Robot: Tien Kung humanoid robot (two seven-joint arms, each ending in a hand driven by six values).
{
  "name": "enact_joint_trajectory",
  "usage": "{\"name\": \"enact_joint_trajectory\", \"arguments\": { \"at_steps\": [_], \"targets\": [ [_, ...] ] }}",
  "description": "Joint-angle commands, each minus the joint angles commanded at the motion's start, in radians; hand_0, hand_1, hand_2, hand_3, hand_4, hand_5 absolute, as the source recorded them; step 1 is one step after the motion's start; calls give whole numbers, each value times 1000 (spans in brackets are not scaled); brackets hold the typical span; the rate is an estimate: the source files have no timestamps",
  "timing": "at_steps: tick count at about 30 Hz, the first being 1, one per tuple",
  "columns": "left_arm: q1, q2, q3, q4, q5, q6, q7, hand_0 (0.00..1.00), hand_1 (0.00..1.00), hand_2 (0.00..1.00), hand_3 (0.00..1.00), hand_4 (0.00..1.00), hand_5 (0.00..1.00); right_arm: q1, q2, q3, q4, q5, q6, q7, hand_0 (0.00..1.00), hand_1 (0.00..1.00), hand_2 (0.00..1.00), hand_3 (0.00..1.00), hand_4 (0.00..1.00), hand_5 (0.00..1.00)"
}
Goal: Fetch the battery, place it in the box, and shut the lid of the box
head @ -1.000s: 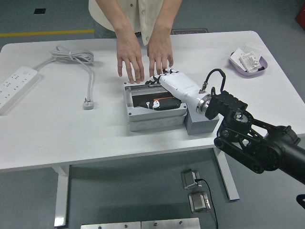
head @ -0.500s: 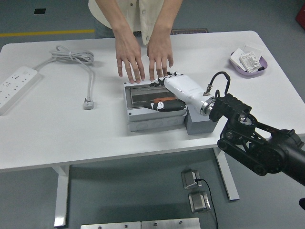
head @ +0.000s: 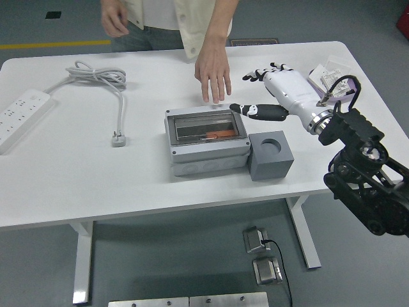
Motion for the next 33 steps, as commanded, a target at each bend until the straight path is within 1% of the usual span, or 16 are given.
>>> {"name": "enact_joint_trajectory", "arguments": {
  "at_steps": [3, 6, 7, 9, 11, 13, 14, 20, 21, 23, 25, 26, 29, 32, 33],
  "targets": [
    [1, -2, 0, 0, 0, 1, 1, 590, 681, 705, 757, 802, 912, -25, 19, 86, 22, -25, -30, 16, 954, 748, 759, 796, 966, 953],
    [0, -4, -1, 0, 1, 1, 1, 590, 681, 705, 757, 802, 912, -40, 28, 163, 34, -39, -72, 41, 954, 748, 759, 796, 966, 953],
    [-1, -5, -2, 0, 1, 1, 1, 590, 681, 705, 757, 802, 912, -43, 28, 184, 36, -41, -84, 48, 954, 748, 759, 796, 966, 953],
    [-2, -5, -4, 0, 3, 0, 0, 597, 681, 706, 757, 802, 912, -50, 25, 226, 36, -46, -123, 72, 963, 741, 750, 779, 966, 953],
    [-3, -5, -5, 0, 4, 1, 0, 597, 681, 706, 757, 802, 912, -54, 22, 249, 35, -52, -153, 89, 963, 741, 750, 779, 966, 953],
    [-4, -4, -7, 0, 5, 1, 0, 597, 681, 706, 757, 802, 912, -59, 19, 259, 33, -62, -184, 107, 963, 741, 750, 779, 966, 953],
    [-5, -4, -7, 0, 6, 1, 1, 601, 681, 705, 757, 802, 912, -62, 18, 261, 31, -65, -195, 114, 998, 669, 724, 740, 971, 955],
    [-8, -2, -7, 0, 13, -1, 3, 601, 681, 705, 757, 802, 912, -78, 23, 265, 11, -34, -240, 142, 998, 669, 724, 740, 971, 955],
    [-9, -2, -8, 0, 14, -1, 3, 601, 681, 705, 757, 802, 912, -81, 24, 264, 8, -22, -249, 147, 998, 532, 664, 686, 997, 967],
    [-11, 0, -11, 0, 18, -1, 3, 601, 681, 705, 757, 802, 912, -86, 29, 266, 2, 7, -272, 163, 998, 532, 664, 686, 997, 967],
    [-13, 4, -14, 0, 23, -2, 1, 601, 681, 705, 757, 802, 912, -92, 34, 272, -2, 49, -306, 188, 998, 532, 664, 686, 997, 967],
    [-13, 5, -15, 0, 24, -2, 1, 602, 681, 705, 757, 802, 913, -93, 36, 273, -3, 60, -313, 194, 998, 468, 657, 676, 992, 960],
    [-15, 8, -18, 0, 25, -2, 2, 602, 681, 705, 757, 802, 913, -101, 48, 280, -13, 122, -335, 232, 998, 468, 657, 676, 992, 960],
    [-19, 11, -24, 0, 30, -2, 5, 602, 681, 705, 757, 802, 913, -117, 75, 282, -41, 204, -355, 281, 998, 468, 657, 676, 992, 960],
    [-21, 12, -27, 0, 32, -2, 5, 605, 681, 705, 757, 802, 913, -128, 91, 281, -56, 249, -365, 307, 998, 372, 612, 651, 996, 941]
  ]
}}
